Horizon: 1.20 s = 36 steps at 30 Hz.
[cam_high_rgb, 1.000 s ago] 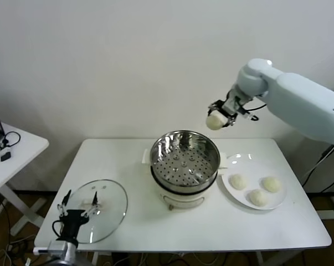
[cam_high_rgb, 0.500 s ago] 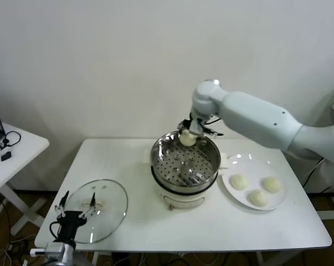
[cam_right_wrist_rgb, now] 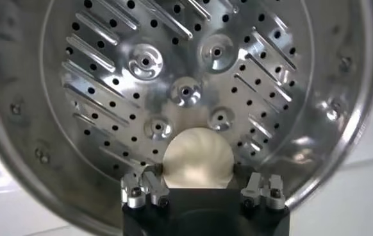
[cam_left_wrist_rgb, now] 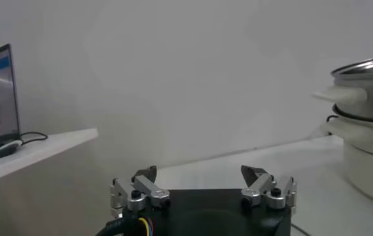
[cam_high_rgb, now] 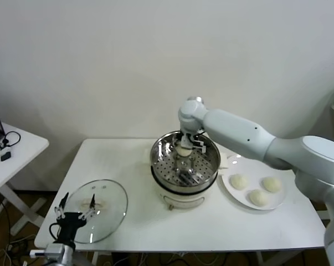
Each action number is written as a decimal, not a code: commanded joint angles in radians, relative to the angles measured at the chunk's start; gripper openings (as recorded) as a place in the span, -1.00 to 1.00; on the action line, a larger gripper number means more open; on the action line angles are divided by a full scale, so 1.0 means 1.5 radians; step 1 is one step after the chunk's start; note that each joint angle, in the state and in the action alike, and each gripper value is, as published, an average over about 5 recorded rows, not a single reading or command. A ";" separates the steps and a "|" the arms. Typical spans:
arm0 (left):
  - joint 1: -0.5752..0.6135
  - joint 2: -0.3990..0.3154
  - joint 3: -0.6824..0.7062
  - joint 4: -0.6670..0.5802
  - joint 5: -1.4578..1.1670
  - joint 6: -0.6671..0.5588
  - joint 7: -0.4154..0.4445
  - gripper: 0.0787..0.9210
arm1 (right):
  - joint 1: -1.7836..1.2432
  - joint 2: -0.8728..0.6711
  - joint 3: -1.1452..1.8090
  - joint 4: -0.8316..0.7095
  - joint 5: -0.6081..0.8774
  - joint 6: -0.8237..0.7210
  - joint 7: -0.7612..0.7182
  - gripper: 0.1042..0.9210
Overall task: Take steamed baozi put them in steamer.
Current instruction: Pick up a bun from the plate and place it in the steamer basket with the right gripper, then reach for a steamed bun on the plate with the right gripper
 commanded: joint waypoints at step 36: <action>-0.017 -0.005 0.024 -0.009 -0.003 0.006 0.008 0.77 | 0.252 -0.393 -0.276 0.048 0.713 -0.350 -0.017 0.76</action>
